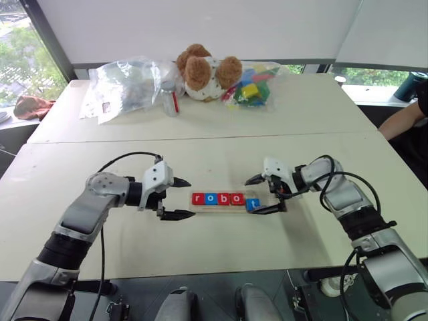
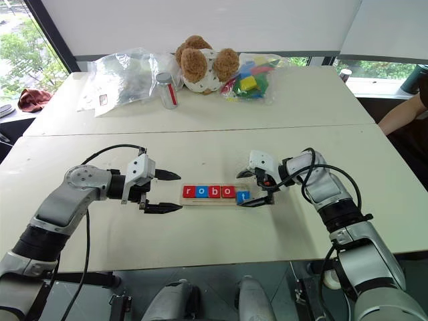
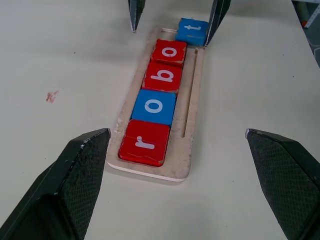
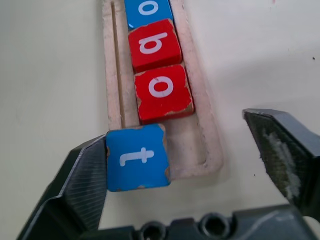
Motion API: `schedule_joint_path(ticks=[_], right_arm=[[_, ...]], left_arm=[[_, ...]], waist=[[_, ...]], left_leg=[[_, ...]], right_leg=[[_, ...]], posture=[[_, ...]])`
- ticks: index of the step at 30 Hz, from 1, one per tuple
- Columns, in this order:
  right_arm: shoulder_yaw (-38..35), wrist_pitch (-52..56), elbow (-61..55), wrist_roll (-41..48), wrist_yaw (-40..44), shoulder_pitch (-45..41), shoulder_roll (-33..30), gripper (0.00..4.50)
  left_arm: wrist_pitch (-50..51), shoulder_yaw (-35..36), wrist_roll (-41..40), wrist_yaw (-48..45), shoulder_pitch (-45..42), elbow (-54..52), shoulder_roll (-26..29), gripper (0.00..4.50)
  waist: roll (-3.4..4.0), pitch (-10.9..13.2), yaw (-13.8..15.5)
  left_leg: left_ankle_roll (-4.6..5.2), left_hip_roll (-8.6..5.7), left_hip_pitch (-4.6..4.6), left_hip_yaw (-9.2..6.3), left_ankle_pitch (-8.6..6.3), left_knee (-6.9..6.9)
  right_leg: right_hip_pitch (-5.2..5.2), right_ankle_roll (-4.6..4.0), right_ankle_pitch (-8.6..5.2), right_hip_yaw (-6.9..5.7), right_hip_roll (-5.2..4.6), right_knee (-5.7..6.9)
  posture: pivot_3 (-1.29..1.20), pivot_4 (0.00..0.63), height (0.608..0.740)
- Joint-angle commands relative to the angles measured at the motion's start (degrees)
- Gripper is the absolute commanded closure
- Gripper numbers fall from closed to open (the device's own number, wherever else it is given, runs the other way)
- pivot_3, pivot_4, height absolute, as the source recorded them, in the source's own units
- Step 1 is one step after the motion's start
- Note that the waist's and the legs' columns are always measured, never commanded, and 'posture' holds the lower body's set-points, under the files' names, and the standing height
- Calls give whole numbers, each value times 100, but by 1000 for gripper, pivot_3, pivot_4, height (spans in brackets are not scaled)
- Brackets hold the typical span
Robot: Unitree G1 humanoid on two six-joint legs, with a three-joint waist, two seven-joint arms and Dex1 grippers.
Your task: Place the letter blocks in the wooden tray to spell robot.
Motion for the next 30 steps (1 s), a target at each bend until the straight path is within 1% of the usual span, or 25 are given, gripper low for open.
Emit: schedule_joint_path(ticks=[1, 6, 14, 17, 22, 27, 30], right_arm=[[-225, 38, -214, 140, -79, -146, 14, 94], [-214, -82, -99, 78, -101, -179, 4, 94], [-82, -976, 263, -289, -156, -290, -11, 94], [-143, -860, 276, -186, -119, -327, 42, 94], [-180, -892, 138, -177, -103, -286, -38, 94], [-336, -630, -369, 11, 39, -122, -309, 94], [-446, -657, -483, -27, -48, 6, -536, 94]], left_arm=[[-98, 95, -12, 6, -128, -8, -14, 0], [-66, 98, -16, 38, -144, -11, -62, 0], [-21, 104, -15, 63, -139, -59, -93, 0], [5, 109, -30, 85, -130, -80, -97, 0], [36, 92, -47, 102, -126, -110, -107, 0], [37, 84, -41, 94, -148, -89, -106, 0], [53, 90, -48, 91, -147, -95, -99, 0]], waist=[[0, 0, 5], [0, 0, 8], [0, 0, -3], [0, 0, -3], [0, 0, 2], [0, 0, 5], [0, 0, 17]], left_leg=[[0, 0, 0, 0, 0, 0], [0, 0, 0, 0, 0, 0], [-3, 0, 0, 0, 2, 0], [-3, 0, 0, 1, 2, 0], [-19, 0, 0, 0, 11, 0], [-16, 0, 0, 0, 9, 0], [-9, 0, -1, -1, 5, 0]], right_leg=[[0, 0, 0, 0, 0, 0], [0, 0, 0, 0, -1, -1], [0, 0, 0, 0, 0, 0], [0, 0, 0, 0, 0, 0], [0, 0, 0, 0, 0, -1], [0, 0, 0, 0, 0, 0], [0, 0, 0, 0, -1, -1]], posture=[[0, 150, 740], [0, 150, 740], [0, 150, 740], [0, 150, 740], [0, 150, 740], [0, 150, 740], [0, 150, 740]])
